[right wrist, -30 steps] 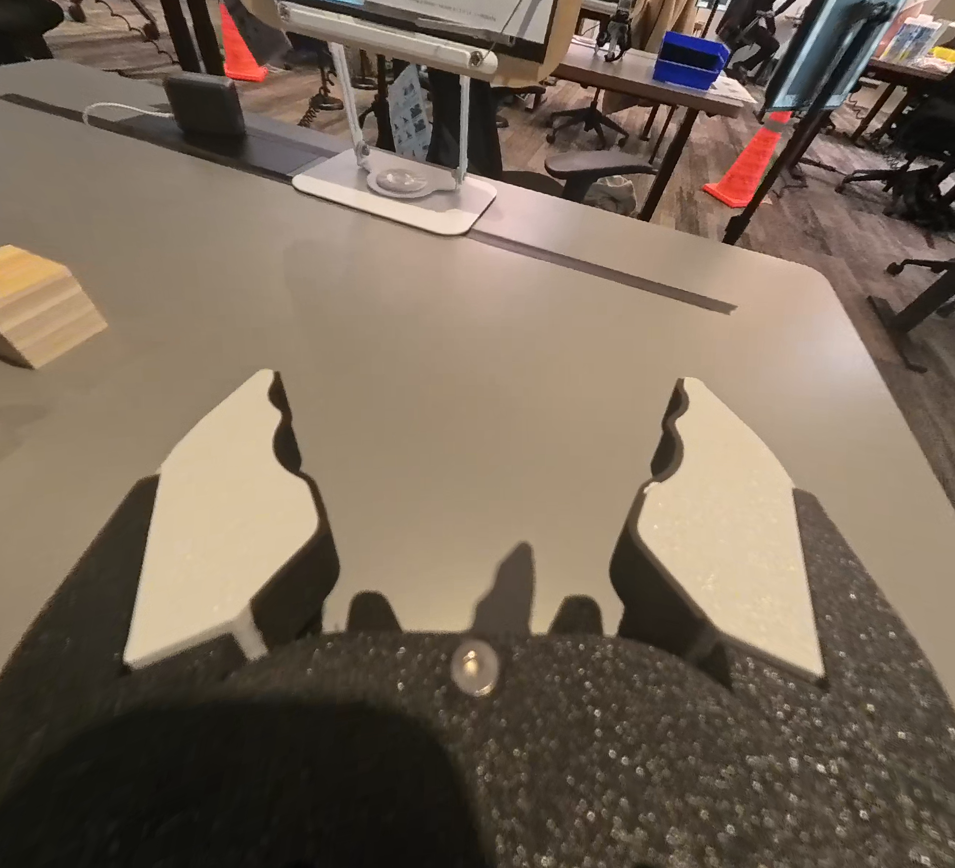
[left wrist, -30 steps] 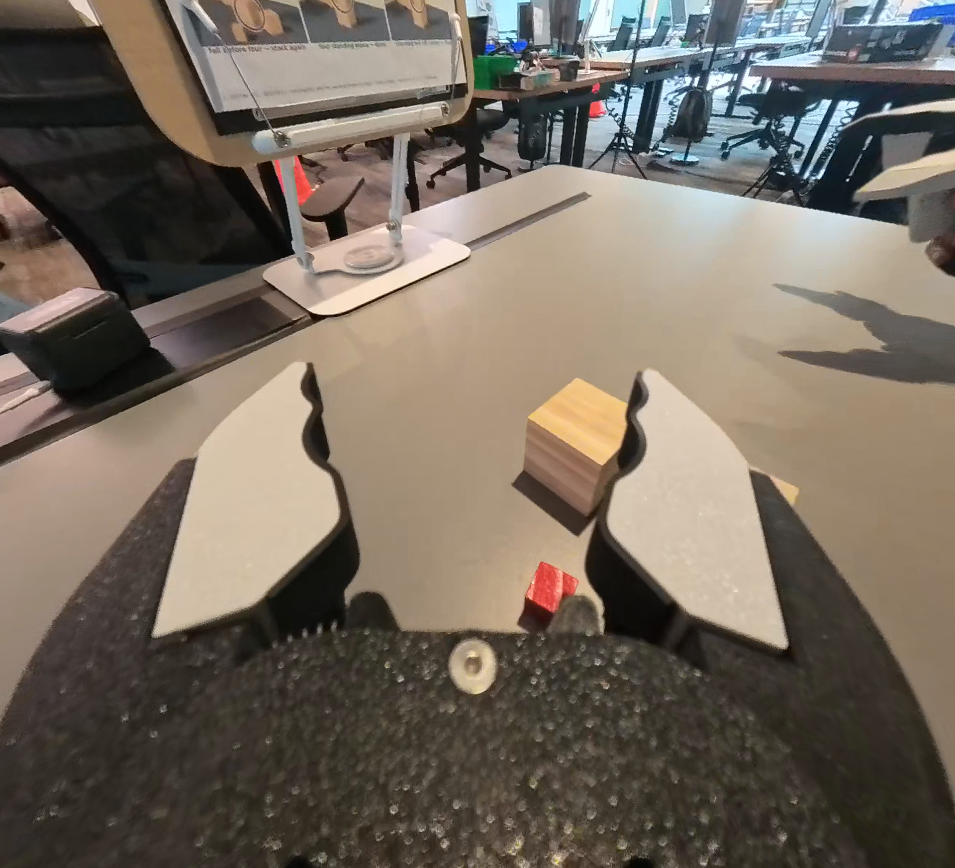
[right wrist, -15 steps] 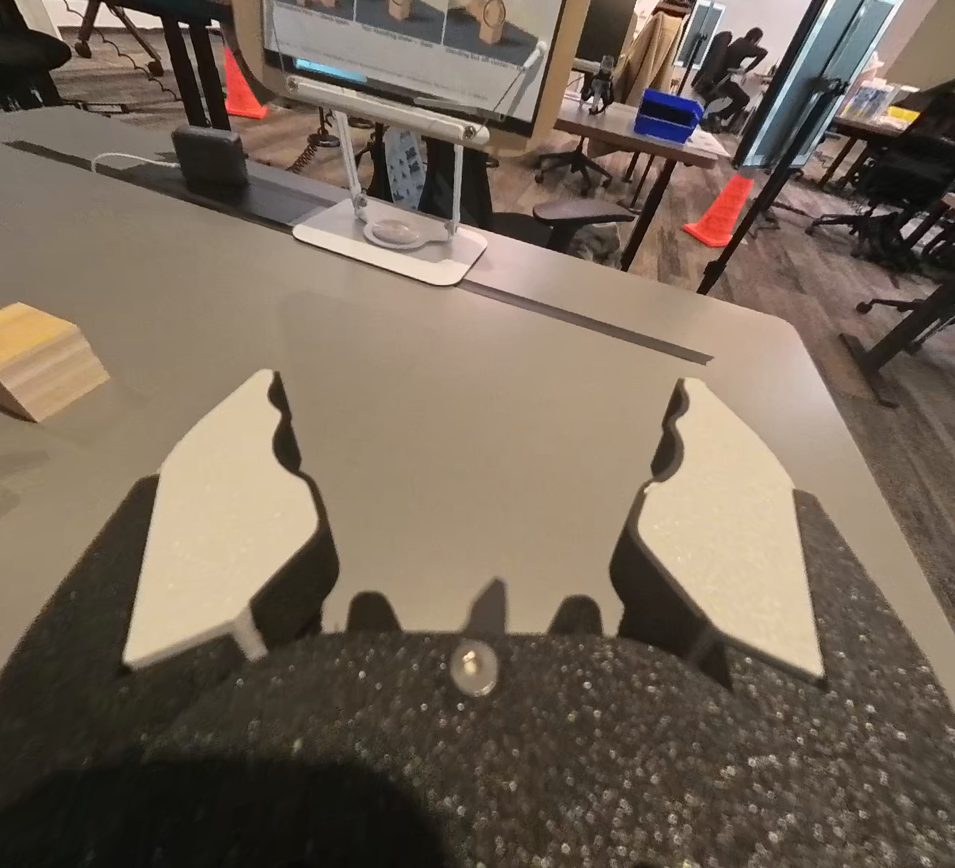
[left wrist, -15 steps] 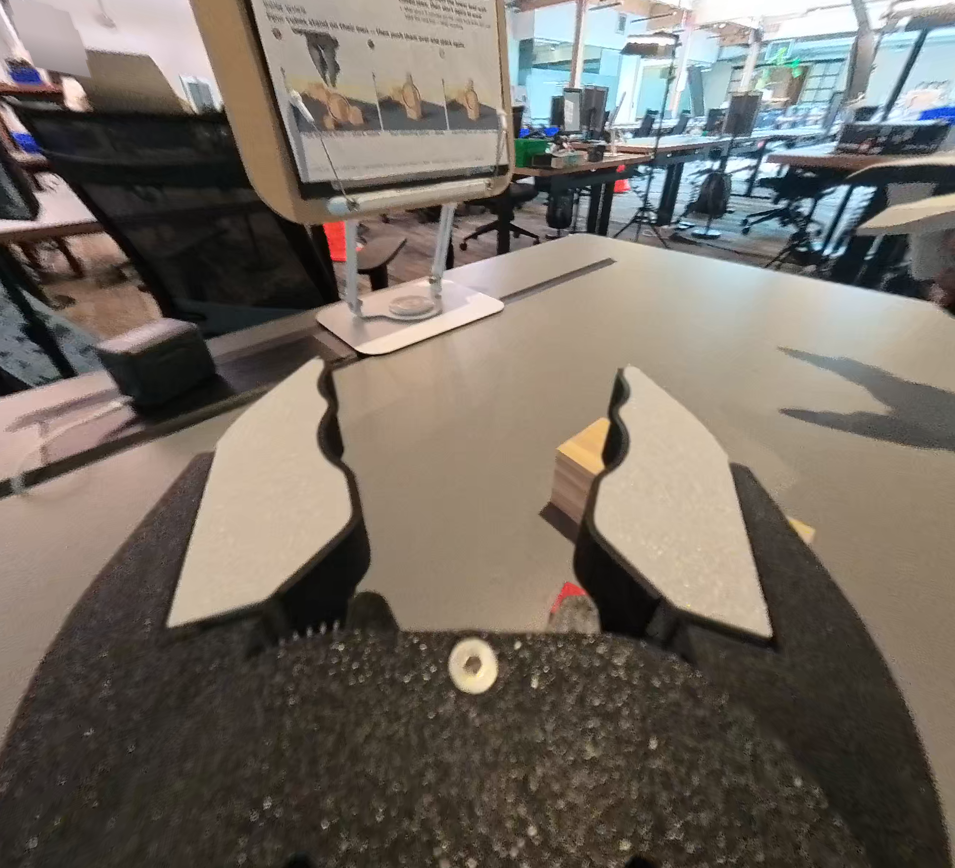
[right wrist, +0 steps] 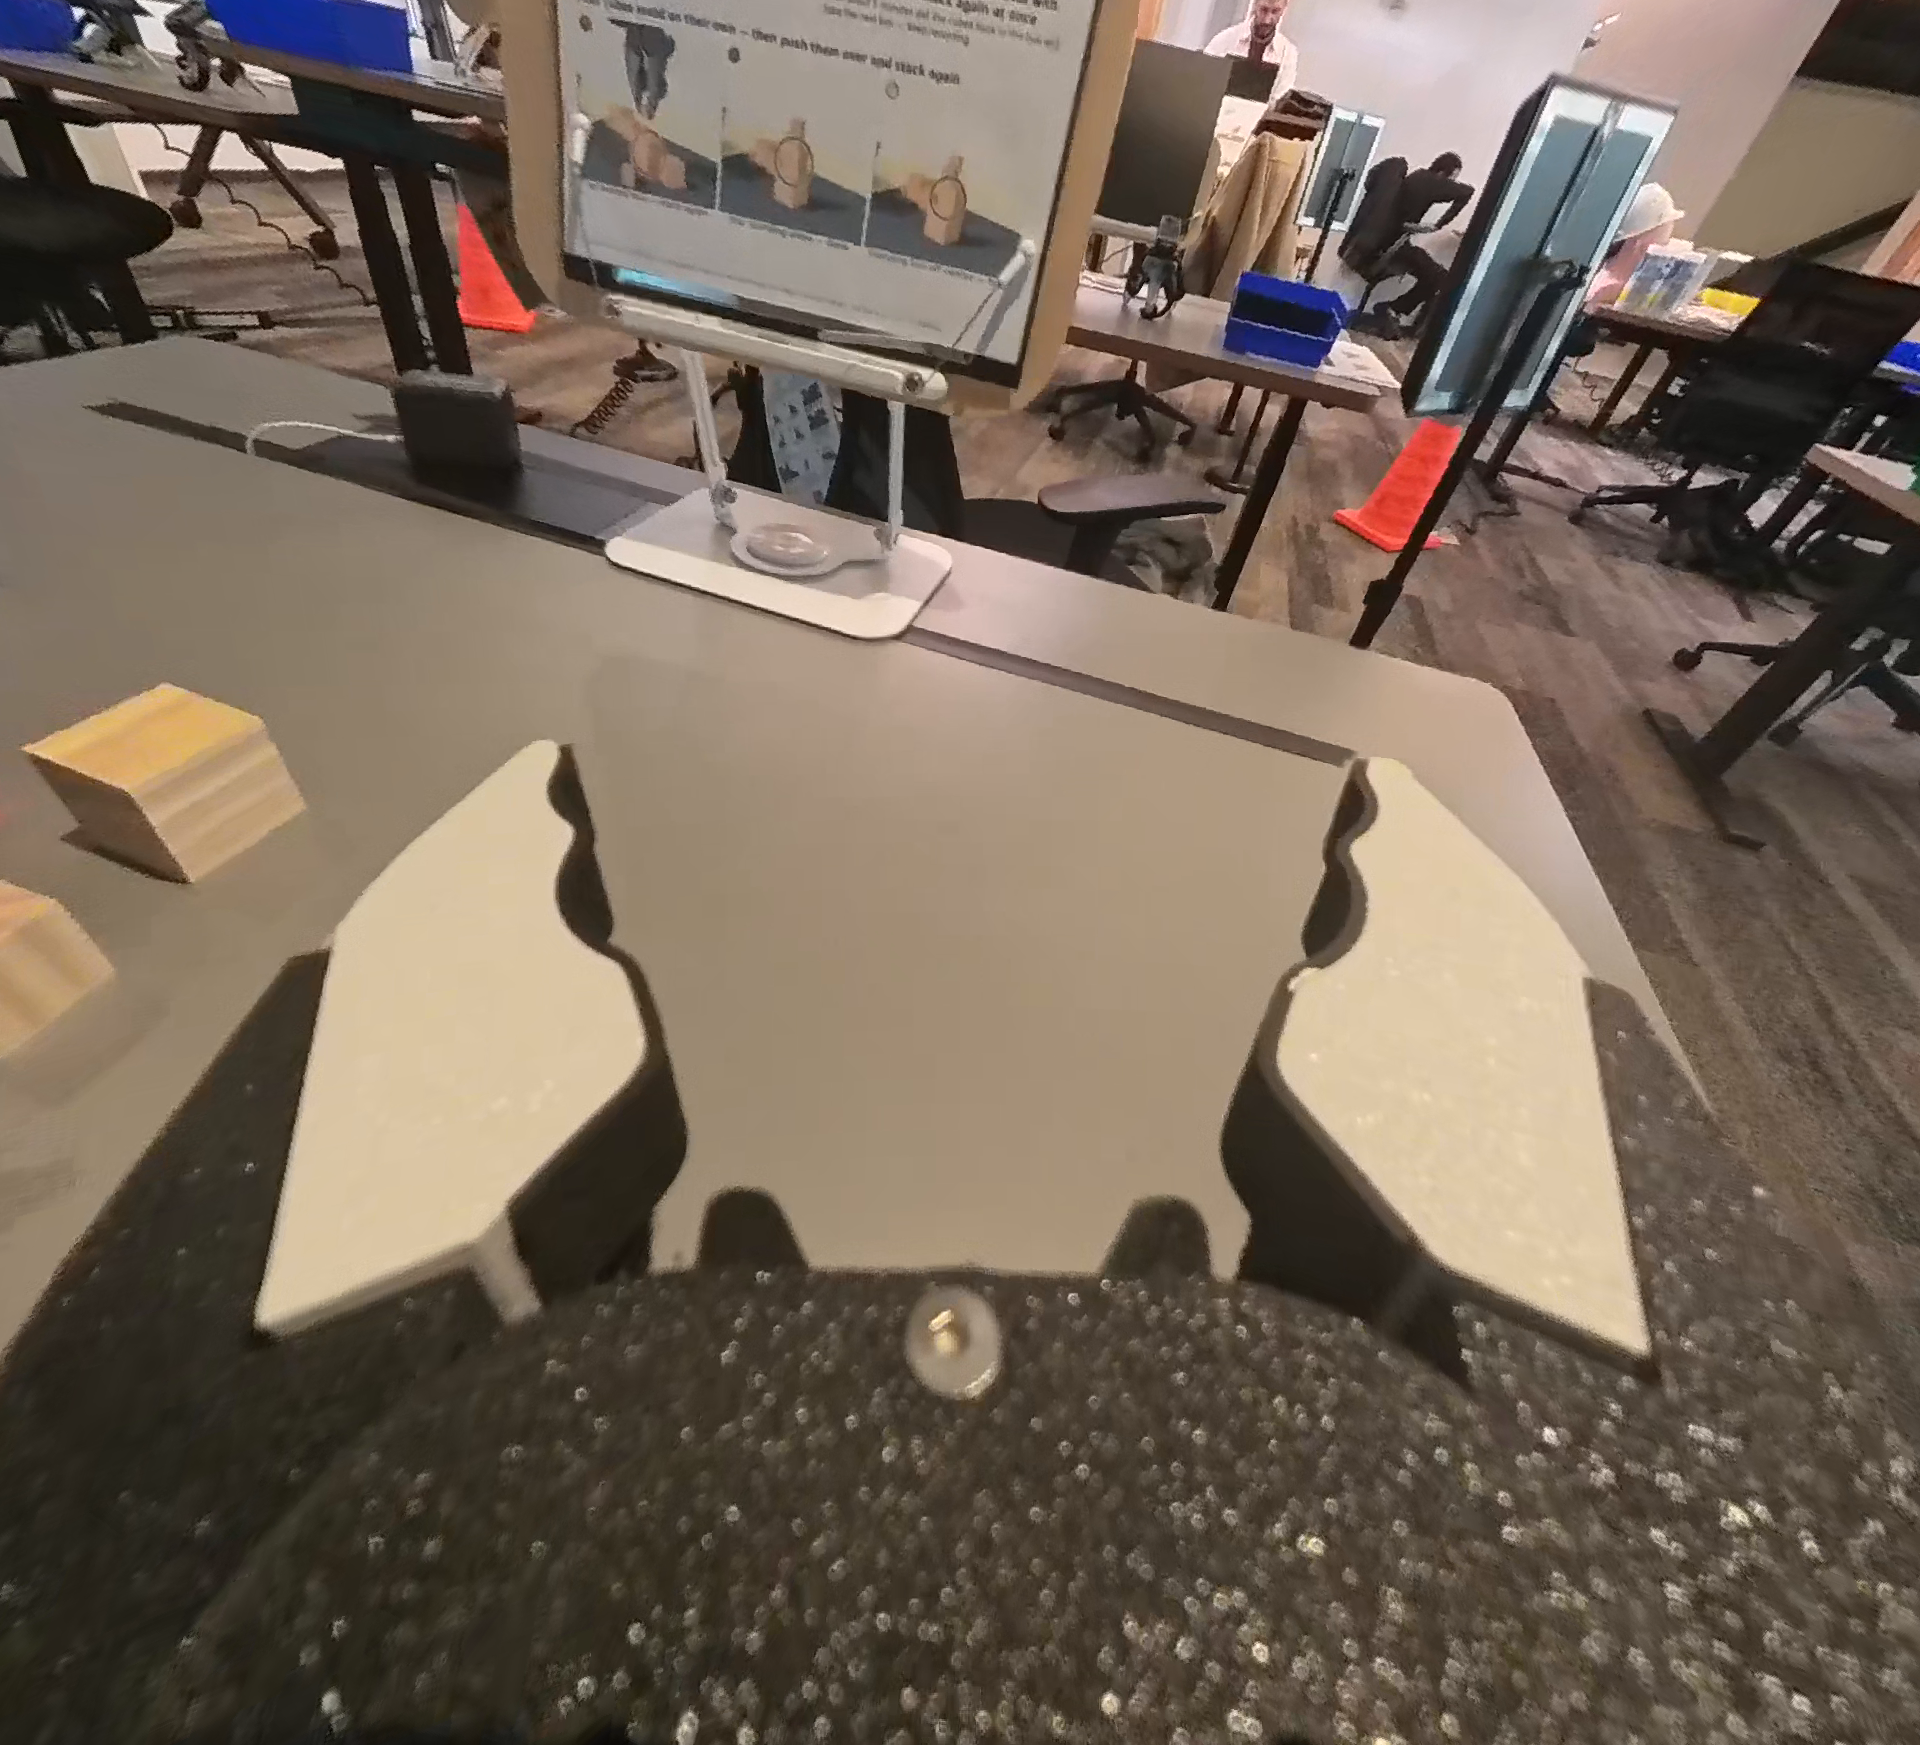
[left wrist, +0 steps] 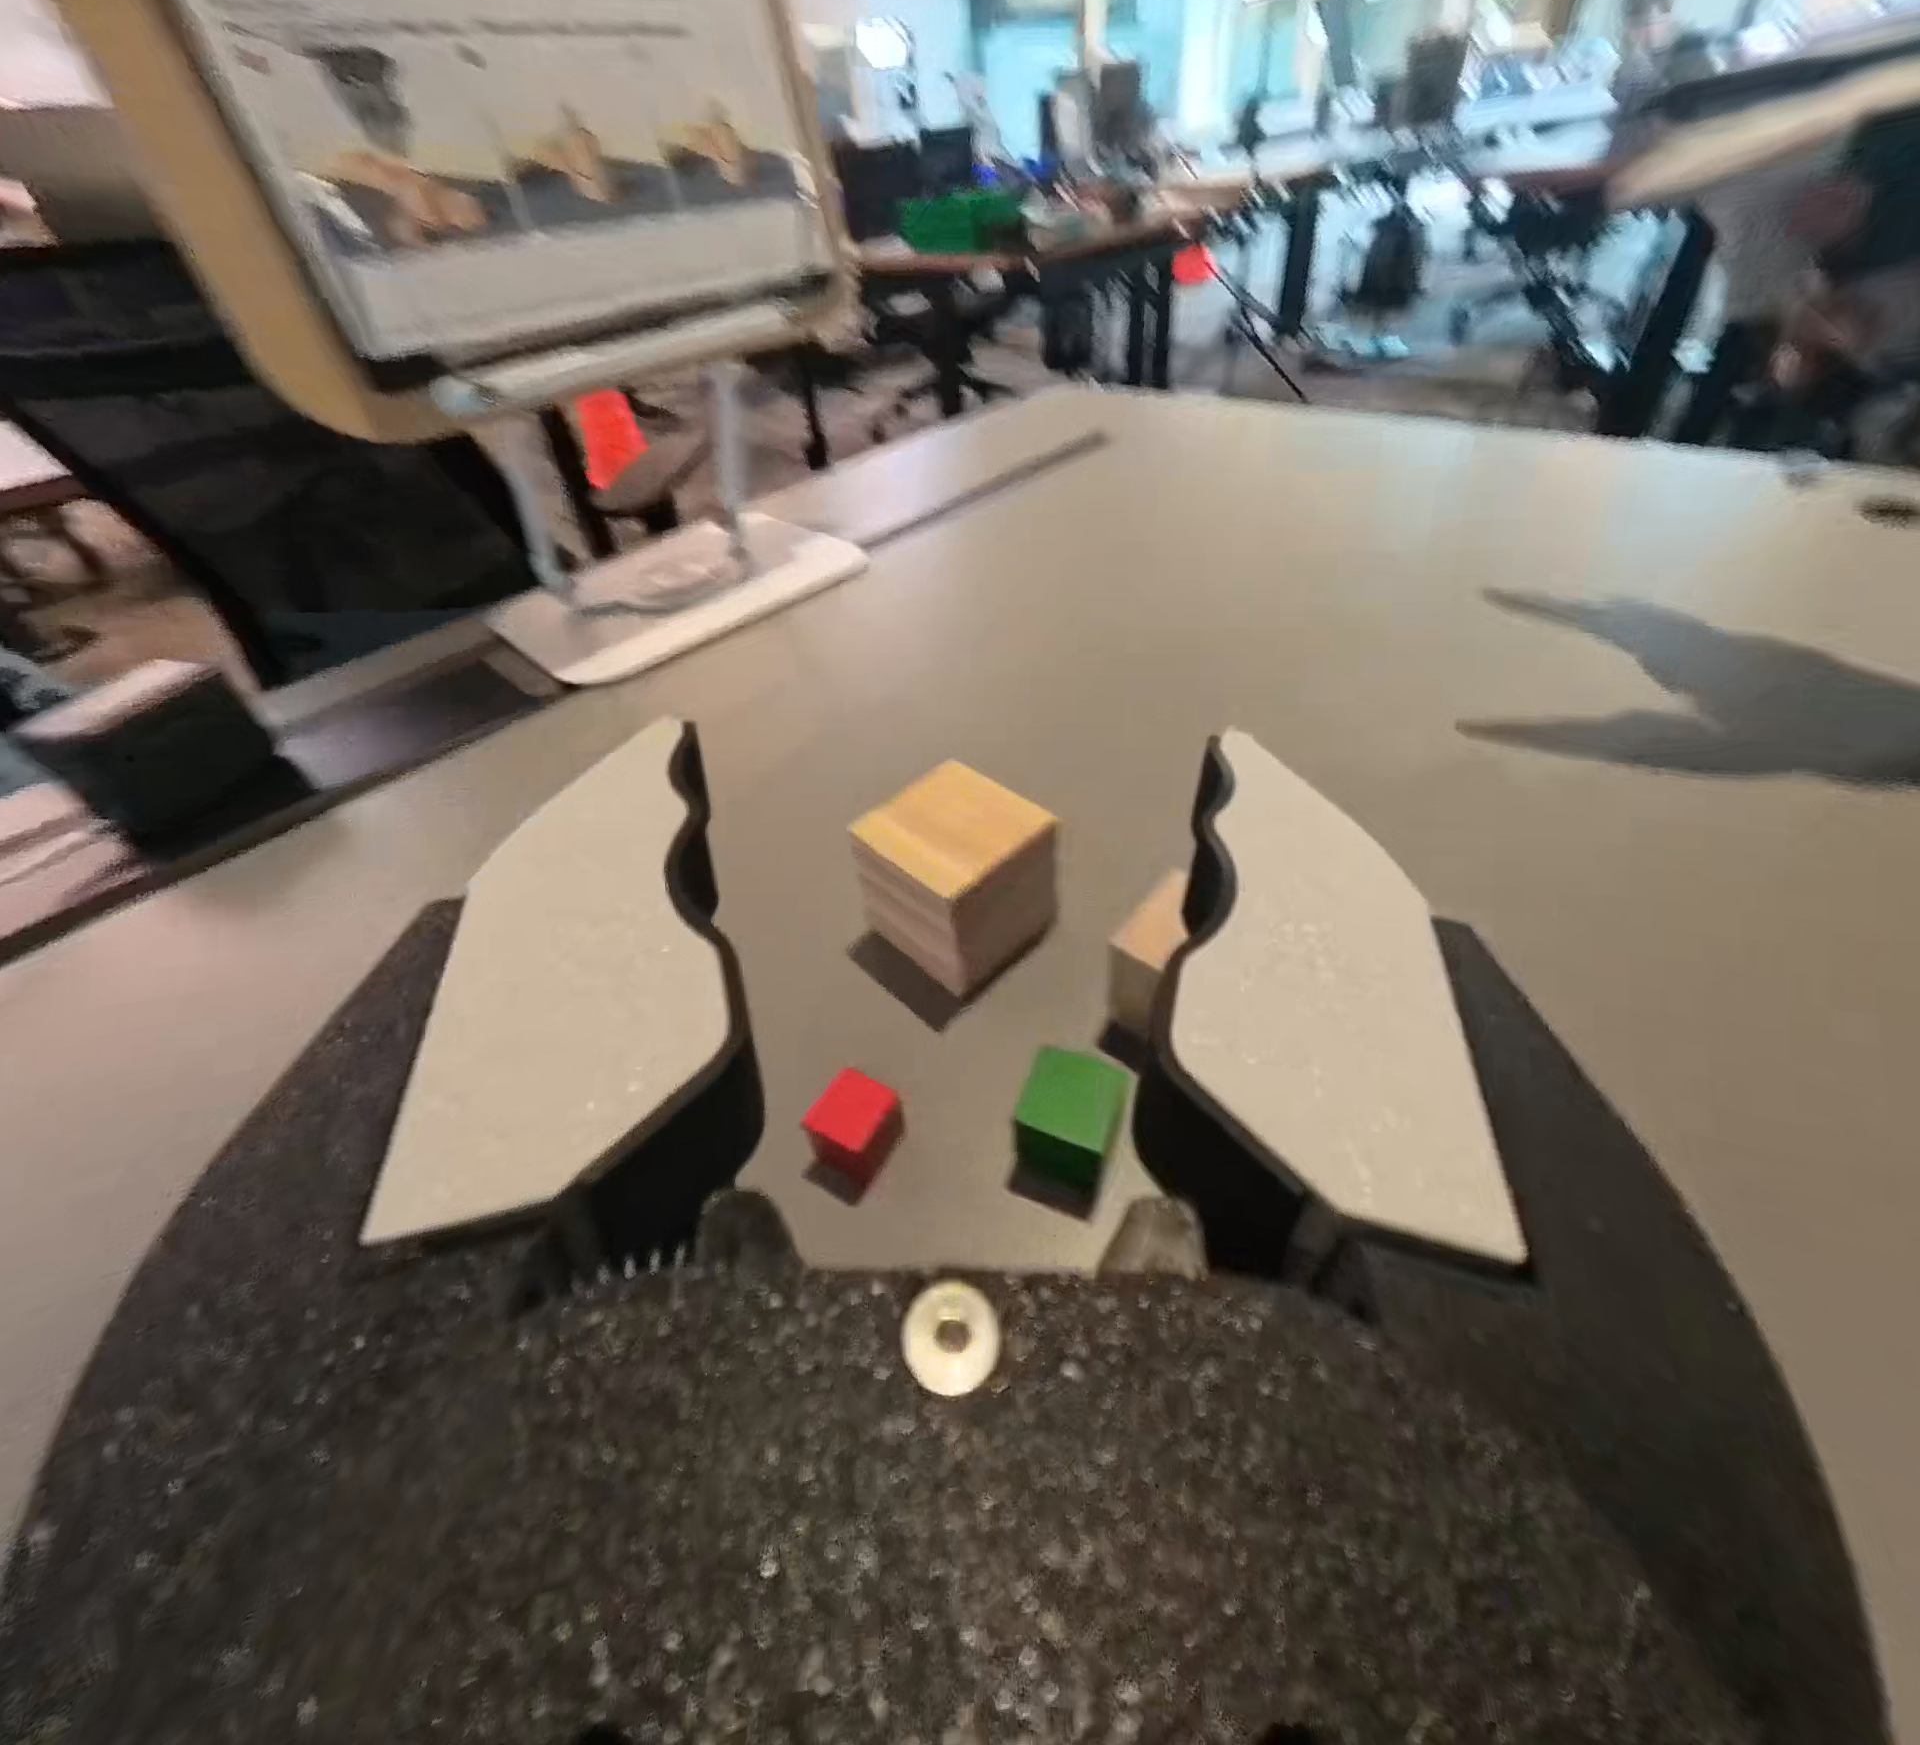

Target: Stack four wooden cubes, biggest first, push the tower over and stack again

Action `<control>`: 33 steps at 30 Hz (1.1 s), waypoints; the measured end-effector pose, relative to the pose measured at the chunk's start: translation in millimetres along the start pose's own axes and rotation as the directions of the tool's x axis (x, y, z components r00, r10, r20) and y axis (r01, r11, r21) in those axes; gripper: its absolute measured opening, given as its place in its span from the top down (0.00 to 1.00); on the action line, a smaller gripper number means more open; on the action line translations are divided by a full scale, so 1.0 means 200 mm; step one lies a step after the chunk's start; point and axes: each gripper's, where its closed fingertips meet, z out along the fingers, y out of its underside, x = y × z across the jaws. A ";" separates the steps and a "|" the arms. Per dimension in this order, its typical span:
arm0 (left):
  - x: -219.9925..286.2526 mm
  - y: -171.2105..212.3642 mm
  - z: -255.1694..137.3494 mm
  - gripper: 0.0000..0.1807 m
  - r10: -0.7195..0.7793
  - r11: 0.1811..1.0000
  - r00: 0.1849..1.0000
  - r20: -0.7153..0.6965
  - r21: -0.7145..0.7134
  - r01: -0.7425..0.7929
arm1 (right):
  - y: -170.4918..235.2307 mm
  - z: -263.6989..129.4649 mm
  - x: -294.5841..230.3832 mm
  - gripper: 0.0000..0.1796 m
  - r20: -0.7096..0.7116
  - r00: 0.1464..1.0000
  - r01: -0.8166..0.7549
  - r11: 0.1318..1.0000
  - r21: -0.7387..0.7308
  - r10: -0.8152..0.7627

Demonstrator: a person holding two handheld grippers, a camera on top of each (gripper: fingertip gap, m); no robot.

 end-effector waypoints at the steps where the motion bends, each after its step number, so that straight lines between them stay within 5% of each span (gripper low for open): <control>1: 0.06 0.03 0.02 0.52 0.010 0.999 0.999 -0.053 -0.048 -0.013 | -0.01 -0.01 -0.01 0.27 0.007 1.000 0.002 1.000 0.002 -0.002; 12: 0.39 0.31 0.15 0.60 -0.018 0.927 0.878 -0.478 -0.337 -0.164 | -0.10 -0.04 -0.17 0.28 0.132 0.991 0.017 0.997 0.075 -0.027; 33: 0.39 0.55 0.26 0.64 -0.030 0.806 0.806 -0.591 -0.491 -0.330 | -0.08 0.01 -0.27 0.28 0.199 0.979 0.026 0.997 0.066 -0.039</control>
